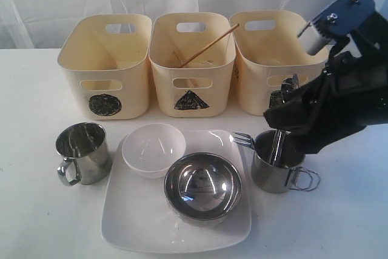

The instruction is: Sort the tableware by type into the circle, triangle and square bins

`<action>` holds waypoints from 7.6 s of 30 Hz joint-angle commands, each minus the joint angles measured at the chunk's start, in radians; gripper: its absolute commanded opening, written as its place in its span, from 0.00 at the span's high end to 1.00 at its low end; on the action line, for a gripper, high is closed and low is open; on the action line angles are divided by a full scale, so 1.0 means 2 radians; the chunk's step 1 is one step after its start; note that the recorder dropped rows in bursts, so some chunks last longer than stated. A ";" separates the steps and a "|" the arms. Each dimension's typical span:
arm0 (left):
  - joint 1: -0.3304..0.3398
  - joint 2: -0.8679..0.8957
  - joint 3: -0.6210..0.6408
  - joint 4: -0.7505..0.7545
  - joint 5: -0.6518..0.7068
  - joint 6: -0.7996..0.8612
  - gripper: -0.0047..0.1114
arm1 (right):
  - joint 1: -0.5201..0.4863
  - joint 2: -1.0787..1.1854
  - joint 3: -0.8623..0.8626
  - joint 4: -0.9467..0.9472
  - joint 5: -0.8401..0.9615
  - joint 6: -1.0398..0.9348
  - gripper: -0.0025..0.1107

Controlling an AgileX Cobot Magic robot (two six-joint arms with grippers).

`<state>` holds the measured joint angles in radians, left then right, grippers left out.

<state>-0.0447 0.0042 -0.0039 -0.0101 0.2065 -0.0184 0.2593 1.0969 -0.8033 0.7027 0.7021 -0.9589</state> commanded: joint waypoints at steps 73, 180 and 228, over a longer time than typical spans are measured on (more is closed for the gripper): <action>0.001 -0.002 0.002 -0.002 -0.002 -0.002 0.96 | 0.025 0.213 0.004 0.123 -0.184 -0.278 0.98; 0.001 -0.002 0.002 -0.002 -0.002 -0.002 0.96 | 0.025 0.386 -0.330 0.408 -0.116 -0.342 0.78; 0.001 -0.002 0.002 -0.002 -0.002 -0.002 0.96 | -0.047 0.096 0.013 0.231 -0.276 0.013 0.55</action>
<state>-0.0447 0.0042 -0.0039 -0.0101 0.2065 -0.0184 0.1972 1.2626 -0.7803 1.1693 0.1587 -0.9378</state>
